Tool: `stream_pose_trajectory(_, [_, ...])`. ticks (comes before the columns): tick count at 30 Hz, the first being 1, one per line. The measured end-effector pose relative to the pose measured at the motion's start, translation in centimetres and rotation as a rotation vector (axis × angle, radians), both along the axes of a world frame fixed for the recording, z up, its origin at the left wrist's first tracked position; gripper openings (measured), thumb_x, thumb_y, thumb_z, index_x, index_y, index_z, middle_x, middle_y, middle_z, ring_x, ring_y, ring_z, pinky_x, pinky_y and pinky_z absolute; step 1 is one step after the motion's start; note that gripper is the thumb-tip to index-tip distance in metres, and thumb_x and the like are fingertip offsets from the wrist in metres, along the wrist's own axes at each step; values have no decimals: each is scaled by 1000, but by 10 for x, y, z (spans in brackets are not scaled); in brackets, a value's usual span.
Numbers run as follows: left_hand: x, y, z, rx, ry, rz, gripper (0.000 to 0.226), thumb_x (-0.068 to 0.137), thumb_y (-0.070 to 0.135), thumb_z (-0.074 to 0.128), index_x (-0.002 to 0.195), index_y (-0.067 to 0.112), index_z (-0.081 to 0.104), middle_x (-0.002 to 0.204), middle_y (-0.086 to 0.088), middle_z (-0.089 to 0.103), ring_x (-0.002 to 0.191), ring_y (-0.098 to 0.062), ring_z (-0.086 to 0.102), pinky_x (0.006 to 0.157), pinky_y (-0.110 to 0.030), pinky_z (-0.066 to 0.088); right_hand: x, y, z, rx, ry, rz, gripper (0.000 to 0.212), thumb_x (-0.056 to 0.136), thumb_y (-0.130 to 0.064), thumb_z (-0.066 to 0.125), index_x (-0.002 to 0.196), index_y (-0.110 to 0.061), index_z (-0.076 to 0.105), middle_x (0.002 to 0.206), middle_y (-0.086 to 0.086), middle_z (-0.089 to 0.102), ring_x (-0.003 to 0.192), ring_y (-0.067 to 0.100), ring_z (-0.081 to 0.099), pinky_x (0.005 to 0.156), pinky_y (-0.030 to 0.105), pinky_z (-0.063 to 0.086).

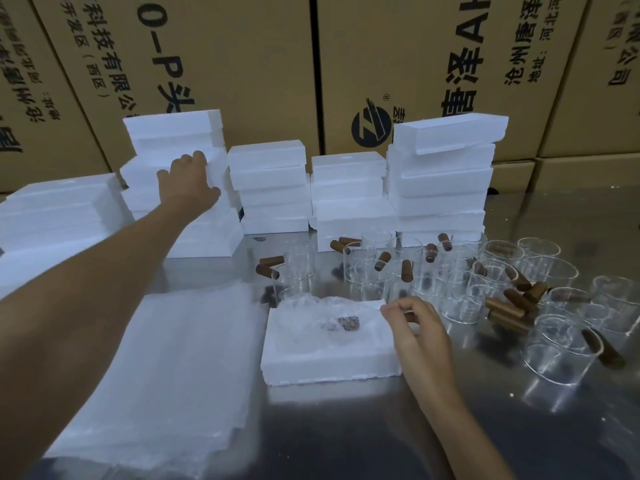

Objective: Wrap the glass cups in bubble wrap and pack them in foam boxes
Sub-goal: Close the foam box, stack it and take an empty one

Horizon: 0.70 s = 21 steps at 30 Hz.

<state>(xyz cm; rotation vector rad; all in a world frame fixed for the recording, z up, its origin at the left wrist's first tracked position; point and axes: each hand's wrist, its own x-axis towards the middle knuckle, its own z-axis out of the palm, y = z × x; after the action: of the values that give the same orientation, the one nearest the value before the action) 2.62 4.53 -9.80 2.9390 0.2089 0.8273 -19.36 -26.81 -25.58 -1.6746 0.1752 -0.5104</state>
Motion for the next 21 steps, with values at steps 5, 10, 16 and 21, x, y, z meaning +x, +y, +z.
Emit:
stream_pose_trajectory(5, [-30, -11, 4, 34, -144, -120, 53, 86, 29, 70, 126, 3, 47, 118, -21, 55, 111, -40, 49, 90, -51, 40, -1, -1, 2, -13, 15, 14, 8, 91, -24, 65, 85, -20, 65, 107, -7, 64, 89, -12, 55, 65, 7, 39])
stream_pose_trajectory(10, [-89, -39, 10, -38, -263, -377, 47, 84, 30, 70, 118, 7, 47, 113, -13, 54, 105, -33, 49, 85, -43, 40, -5, -1, 6, -18, 27, 19, 10, 92, -27, 64, 84, -20, 65, 106, -6, 64, 92, -6, 56, 69, 9, 38])
stream_pose_trajectory(16, [-183, -95, -4, -976, -165, -575, 36, 73, 41, 74, 94, 28, 48, 98, 5, 58, 83, -14, 61, 56, -14, 48, -15, 0, 16, -51, 5, 16, 7, 93, -27, 63, 91, -21, 66, 109, -6, 64, 111, 15, 55, 93, 32, 45])
stream_pose_trajectory(21, [-223, -100, -38, -1876, 136, -841, 35, 88, 23, 69, 119, 10, 60, 117, -8, 72, 111, -25, 68, 88, -41, 59, -38, 3, 34, 95, -83, 28, 27, 88, -53, 57, 107, -34, 63, 107, -20, 65, 97, -15, 56, 75, 3, 40])
